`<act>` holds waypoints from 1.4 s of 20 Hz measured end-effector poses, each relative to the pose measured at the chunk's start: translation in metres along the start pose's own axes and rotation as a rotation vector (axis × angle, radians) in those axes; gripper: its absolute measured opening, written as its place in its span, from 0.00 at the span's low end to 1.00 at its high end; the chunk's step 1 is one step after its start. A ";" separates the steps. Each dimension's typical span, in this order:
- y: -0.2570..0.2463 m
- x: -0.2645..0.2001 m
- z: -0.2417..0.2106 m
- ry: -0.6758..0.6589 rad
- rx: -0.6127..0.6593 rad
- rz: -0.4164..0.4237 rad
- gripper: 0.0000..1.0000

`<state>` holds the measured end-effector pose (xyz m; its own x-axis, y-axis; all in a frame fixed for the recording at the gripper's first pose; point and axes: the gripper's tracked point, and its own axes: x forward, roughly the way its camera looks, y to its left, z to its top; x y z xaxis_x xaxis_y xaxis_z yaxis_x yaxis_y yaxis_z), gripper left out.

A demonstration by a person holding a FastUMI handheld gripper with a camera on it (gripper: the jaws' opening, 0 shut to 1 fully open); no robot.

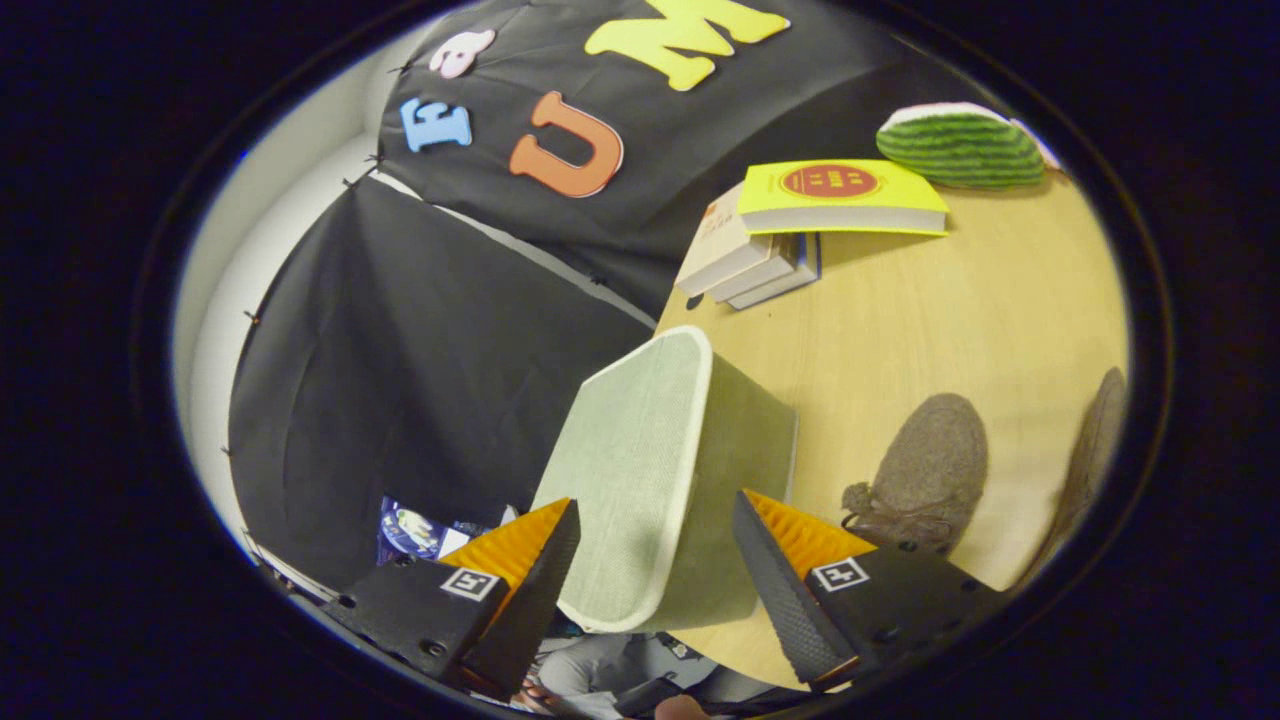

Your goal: Open the storage box then place both shoes into the box .Put the left shoe in first, then the right shoe, with the right side of both shoes facing outward in a uniform manner.

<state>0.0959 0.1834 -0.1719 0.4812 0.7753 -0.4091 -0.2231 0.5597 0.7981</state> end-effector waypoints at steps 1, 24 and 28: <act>-0.002 0.005 -0.001 0.014 0.023 0.012 0.97; 0.164 0.031 0.015 0.027 0.006 0.047 0.06; 0.224 0.062 0.005 0.067 -0.092 0.064 0.06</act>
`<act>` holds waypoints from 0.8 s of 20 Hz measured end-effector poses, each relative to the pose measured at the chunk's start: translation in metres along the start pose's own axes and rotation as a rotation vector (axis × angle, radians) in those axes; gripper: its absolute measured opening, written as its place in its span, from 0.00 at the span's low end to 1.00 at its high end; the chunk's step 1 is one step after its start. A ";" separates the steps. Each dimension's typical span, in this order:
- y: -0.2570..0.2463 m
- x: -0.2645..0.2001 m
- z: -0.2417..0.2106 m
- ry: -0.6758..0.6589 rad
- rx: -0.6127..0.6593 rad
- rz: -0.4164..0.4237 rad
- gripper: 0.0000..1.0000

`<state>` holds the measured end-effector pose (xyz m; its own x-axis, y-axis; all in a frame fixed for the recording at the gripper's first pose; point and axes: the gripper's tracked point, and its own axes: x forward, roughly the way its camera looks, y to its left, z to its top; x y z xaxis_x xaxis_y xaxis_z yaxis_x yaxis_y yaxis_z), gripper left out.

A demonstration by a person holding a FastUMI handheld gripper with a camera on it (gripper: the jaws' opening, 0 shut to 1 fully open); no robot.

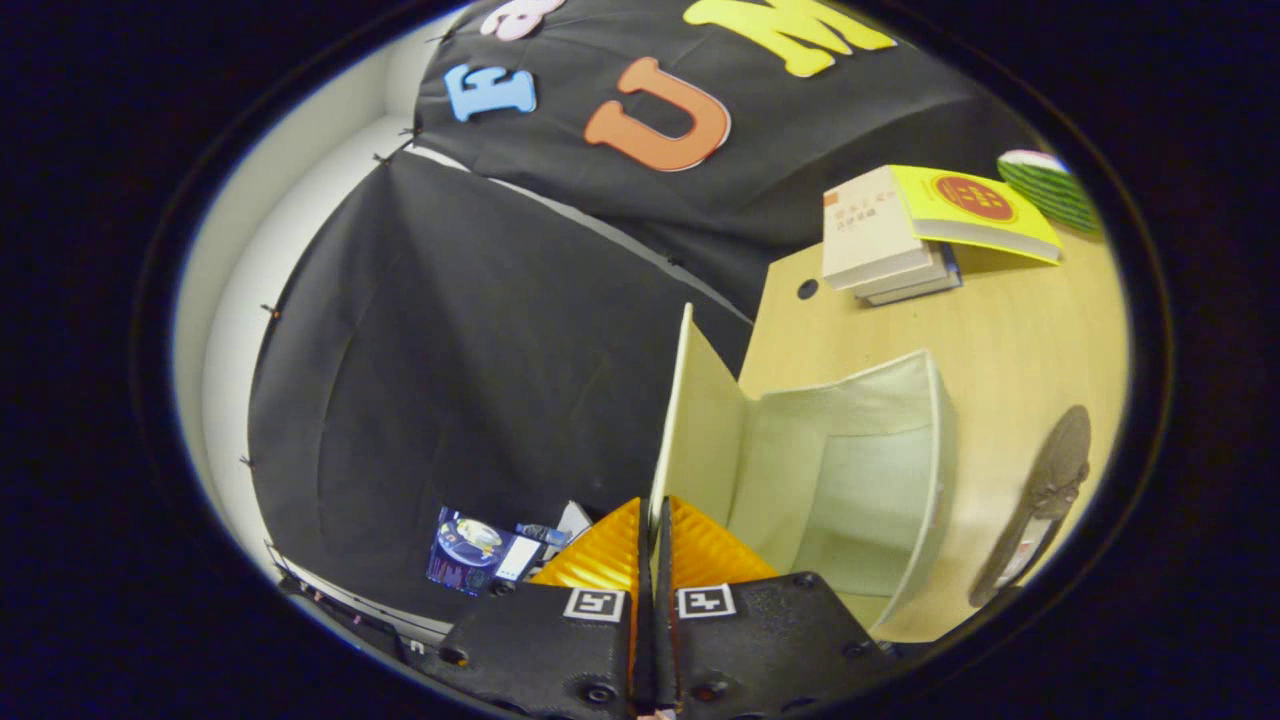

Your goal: Open the storage box then place both shoes into the box .Put the left shoe in first, then the right shoe, with the right side of both shoes facing outward in a uniform manner.

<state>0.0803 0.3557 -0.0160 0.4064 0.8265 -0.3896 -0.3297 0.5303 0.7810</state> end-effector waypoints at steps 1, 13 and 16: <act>0.010 0.010 0.000 0.007 -0.031 -0.007 0.06; 0.008 0.048 0.024 -0.089 -0.337 -0.208 1.00; 0.000 0.015 0.041 -0.173 -0.387 -0.255 1.00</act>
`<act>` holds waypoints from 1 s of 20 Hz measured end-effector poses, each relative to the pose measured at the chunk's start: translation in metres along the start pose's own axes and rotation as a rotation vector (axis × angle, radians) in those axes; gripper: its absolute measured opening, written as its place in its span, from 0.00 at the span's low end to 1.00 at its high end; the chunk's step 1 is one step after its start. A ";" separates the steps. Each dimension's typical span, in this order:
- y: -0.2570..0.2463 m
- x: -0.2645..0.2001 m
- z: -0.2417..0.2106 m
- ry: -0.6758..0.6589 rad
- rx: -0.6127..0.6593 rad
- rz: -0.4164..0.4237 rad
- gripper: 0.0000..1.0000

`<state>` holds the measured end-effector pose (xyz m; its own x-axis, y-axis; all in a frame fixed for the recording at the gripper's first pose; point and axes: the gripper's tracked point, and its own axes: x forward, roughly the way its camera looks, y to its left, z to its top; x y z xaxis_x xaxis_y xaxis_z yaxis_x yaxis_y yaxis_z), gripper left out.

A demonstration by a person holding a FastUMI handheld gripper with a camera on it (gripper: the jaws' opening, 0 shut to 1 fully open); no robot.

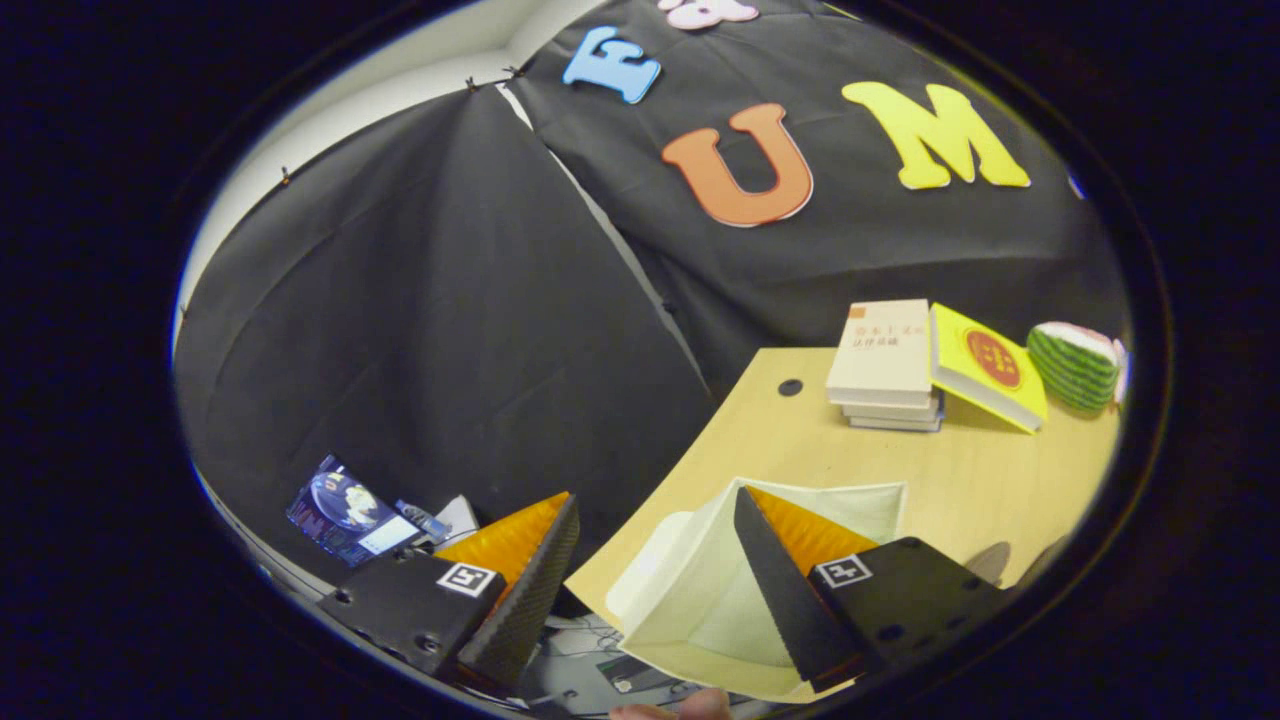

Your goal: Open the storage box then place both shoes into the box .Put the left shoe in first, then the right shoe, with the right side of both shoes facing outward in a uniform manner.

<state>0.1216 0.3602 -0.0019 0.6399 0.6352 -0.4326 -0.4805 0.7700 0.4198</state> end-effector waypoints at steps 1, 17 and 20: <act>-0.008 -0.010 0.003 -0.024 -0.025 -0.019 1.00; -0.232 -0.203 -0.083 -0.010 -0.209 -0.500 1.00; -0.259 -0.211 -0.120 0.050 -0.124 -0.509 1.00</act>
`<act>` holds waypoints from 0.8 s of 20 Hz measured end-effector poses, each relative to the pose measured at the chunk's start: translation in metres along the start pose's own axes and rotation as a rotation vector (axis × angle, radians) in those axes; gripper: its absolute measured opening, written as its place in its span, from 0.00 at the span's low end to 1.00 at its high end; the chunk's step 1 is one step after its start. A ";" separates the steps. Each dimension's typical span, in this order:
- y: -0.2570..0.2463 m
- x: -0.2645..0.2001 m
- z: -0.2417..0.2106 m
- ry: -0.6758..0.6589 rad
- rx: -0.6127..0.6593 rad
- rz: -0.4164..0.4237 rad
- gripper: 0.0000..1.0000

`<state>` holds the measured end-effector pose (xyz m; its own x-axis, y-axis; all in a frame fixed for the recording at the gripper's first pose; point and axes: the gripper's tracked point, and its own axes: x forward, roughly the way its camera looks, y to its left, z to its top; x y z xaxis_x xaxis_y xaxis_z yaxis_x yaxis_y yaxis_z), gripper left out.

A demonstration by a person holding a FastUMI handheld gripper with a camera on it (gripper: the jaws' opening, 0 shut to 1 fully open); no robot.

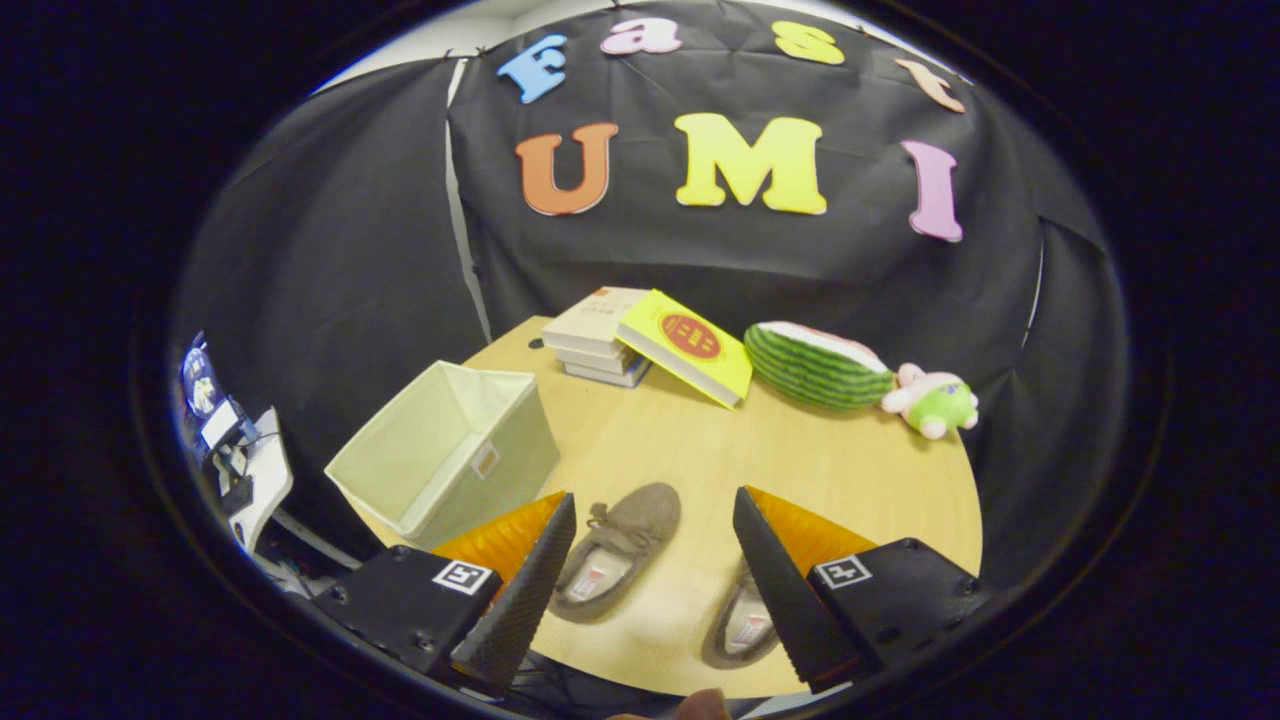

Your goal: Open the storage box then place both shoes into the box .Put the left shoe in first, then the right shoe, with the right side of both shoes facing outward in a uniform manner.

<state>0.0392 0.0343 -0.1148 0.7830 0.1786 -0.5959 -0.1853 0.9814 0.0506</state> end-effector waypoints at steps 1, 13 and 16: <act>-0.006 0.005 -0.011 0.030 0.026 0.004 1.00; 0.013 0.082 -0.109 0.436 0.304 0.103 1.00; 0.021 0.099 -0.124 0.497 0.356 0.117 1.00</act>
<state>0.0394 0.0634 -0.2721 0.3832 0.3161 -0.8679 0.0229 0.9361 0.3511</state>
